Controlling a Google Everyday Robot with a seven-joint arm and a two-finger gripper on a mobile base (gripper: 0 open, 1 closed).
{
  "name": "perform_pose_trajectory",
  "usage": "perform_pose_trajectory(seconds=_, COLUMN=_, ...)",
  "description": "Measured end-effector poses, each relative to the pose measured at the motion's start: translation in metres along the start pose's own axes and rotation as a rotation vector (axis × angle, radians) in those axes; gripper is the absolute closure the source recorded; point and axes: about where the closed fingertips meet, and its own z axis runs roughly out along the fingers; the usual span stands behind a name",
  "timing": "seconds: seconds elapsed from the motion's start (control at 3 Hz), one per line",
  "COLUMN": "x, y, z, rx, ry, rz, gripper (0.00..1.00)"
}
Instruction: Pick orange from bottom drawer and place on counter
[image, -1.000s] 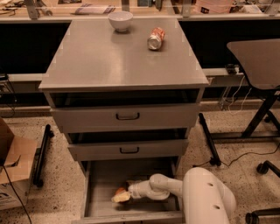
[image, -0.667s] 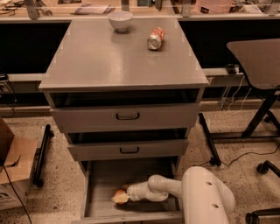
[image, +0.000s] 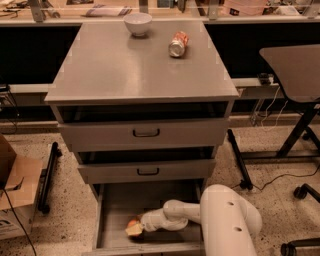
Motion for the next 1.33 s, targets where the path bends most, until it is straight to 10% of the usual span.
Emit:
perform_pose_trajectory(seconds=0.67, x=-0.027, y=0.032, z=-0.029, rx=-0.067, ry=-0.064, rz=-0.028, gripper=1.0)
perform_pose_trajectory(seconds=1.33, x=-0.072, y=0.112, z=-0.133, rx=-0.184, ry=-0.34, rz=-0.231, gripper=1.0)
